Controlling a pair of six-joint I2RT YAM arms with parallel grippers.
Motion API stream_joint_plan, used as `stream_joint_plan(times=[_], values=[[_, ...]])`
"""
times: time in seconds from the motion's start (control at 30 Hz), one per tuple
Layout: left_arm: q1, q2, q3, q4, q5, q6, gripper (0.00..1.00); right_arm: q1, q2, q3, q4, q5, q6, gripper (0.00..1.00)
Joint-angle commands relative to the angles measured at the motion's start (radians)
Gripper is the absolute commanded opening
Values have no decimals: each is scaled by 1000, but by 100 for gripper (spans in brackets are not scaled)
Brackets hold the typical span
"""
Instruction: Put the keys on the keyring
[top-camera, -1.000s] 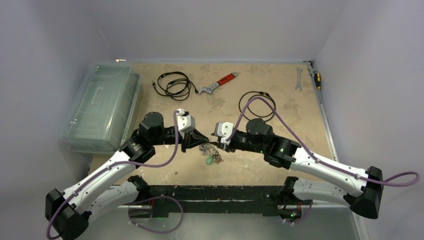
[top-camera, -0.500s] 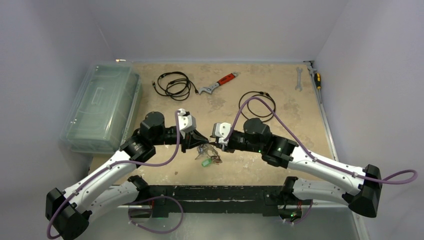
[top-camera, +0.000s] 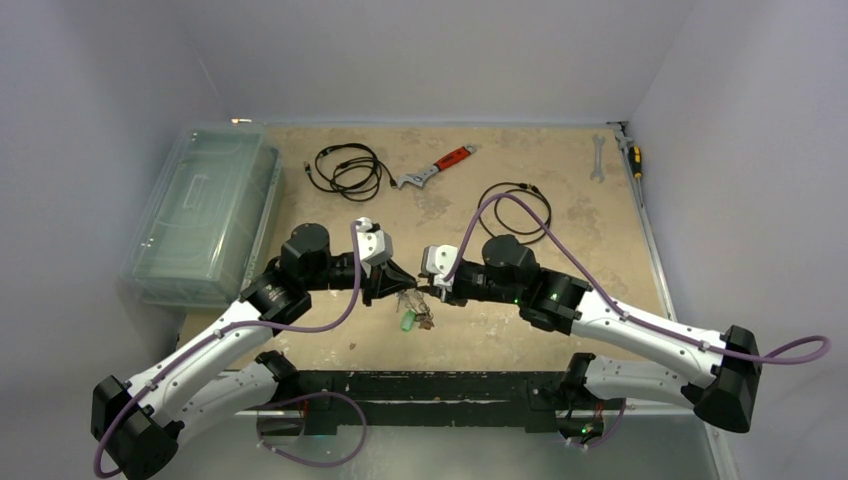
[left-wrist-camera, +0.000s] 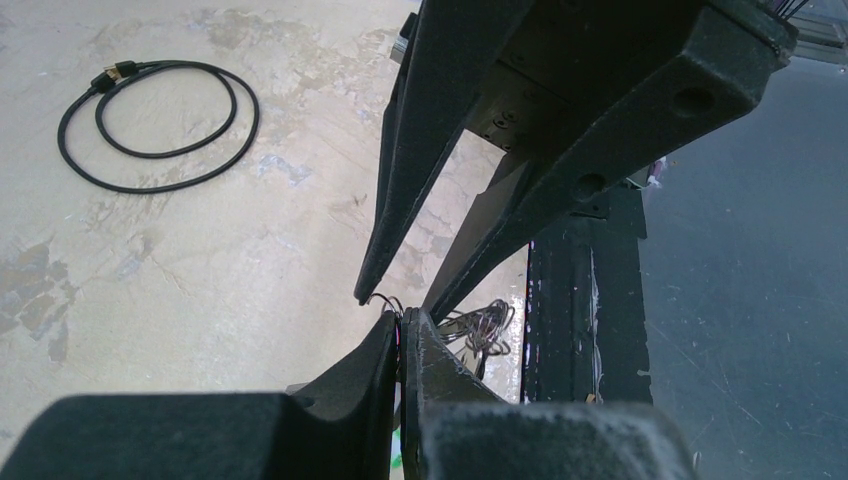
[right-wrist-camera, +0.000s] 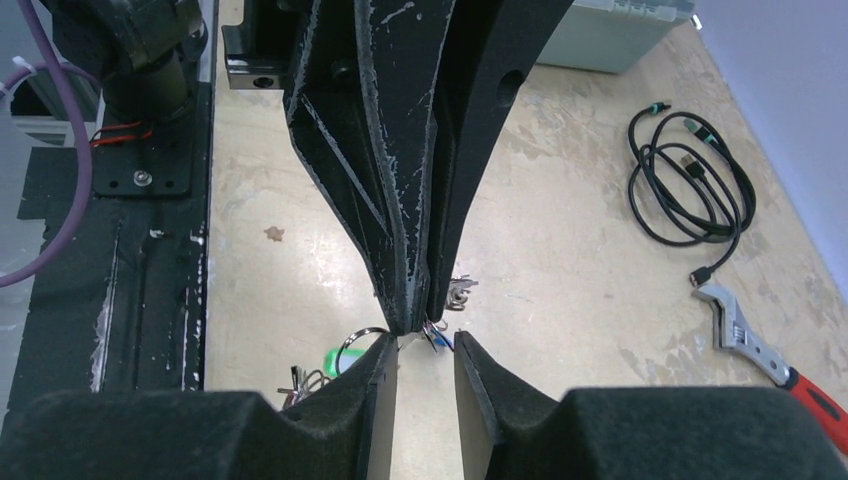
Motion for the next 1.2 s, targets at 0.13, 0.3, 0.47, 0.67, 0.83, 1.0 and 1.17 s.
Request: stream_joint_plan(times=[0.13,0.3,0.47,0.67,0.83,1.0,1.17], values=[[-16,-4,45,112,95,-9,0,0,30,57,80,-29,11,24],[-17,0,45,111,101,-9,0,0,26,57,89,-17,15,8],[-18,0,47,112,96,-9,0,0,16,48,95,-2,24,0],[-17,-14,49,112,66,-9,10,0,-29,21,142,11,30,0],[-18,-11,49,113,58,-10,13,0,-47,8,148,22,39,0],[-18,-9,53,109,48,-9,15,0,-66,-4,159,29,45,0],[-17,-12,54,102,25,-4,16,0,-80,-8,152,41,47,0]])
